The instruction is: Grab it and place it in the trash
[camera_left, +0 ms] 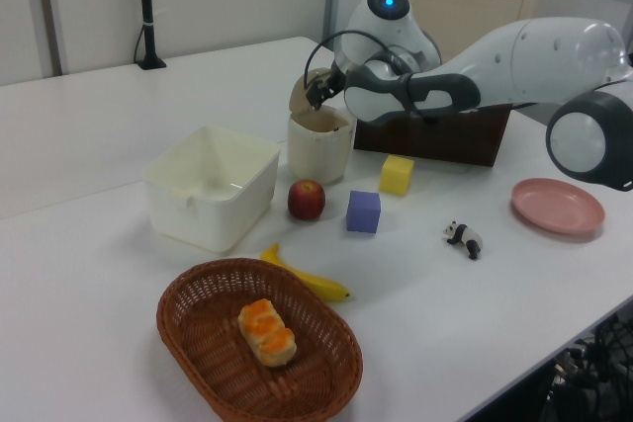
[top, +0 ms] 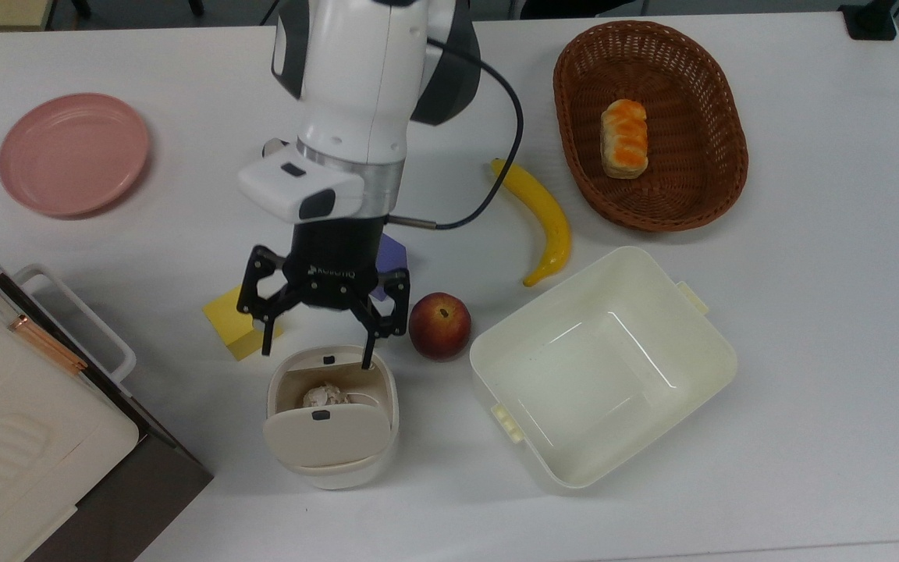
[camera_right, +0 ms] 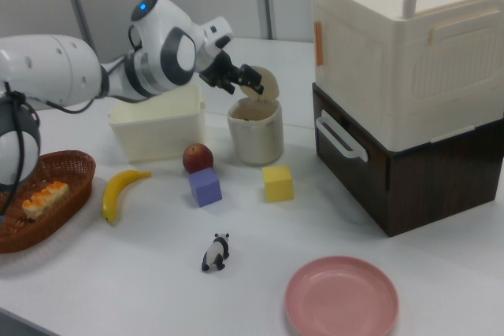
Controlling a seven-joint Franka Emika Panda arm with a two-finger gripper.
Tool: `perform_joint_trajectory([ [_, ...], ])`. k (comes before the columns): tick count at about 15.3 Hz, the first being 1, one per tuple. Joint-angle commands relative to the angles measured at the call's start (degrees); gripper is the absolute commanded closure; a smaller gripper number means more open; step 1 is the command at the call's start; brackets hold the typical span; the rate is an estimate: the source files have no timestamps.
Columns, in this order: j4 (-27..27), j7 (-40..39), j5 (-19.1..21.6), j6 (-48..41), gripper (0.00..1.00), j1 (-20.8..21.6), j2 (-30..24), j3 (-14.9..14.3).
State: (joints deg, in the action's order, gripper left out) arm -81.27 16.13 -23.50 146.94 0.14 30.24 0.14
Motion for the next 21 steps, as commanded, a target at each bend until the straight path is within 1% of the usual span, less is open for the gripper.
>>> perform_joint_trajectory([
  [1, -5.83, 2.68, 1.51, -11.46, 0.00, 0.30, -10.36, 1.70],
  [4, -7.06, 2.51, 8.97, -24.02, 0.00, 0.48, -16.60, 1.79],
  [7, -7.24, 2.16, 14.78, -37.65, 0.00, 1.18, -22.84, 1.79],
  [8, -8.28, 2.07, 15.84, -41.96, 0.00, 1.79, -25.12, 1.53],
  [10, -11.53, 1.28, 16.03, -49.08, 0.00, 3.81, -29.96, 0.66],
  [13, -14.70, -0.38, 16.20, -54.37, 0.00, 4.70, -34.28, -1.10],
  [15, -15.67, -6.68, 16.99, -56.75, 0.00, 4.87, -35.77, -2.77],
  [16, -15.68, -9.33, 18.56, -57.29, 0.00, 5.39, -36.22, -4.34],
  [17, -15.59, -10.14, 20.67, -57.47, 0.00, 5.40, -36.48, -6.10],
  [18, -15.24, -9.80, 22.43, -57.55, 0.00, 5.40, -36.57, -6.90],
  [21, -15.24, -9.36, 23.06, -57.55, 0.00, 5.05, -36.14, -6.91],
])
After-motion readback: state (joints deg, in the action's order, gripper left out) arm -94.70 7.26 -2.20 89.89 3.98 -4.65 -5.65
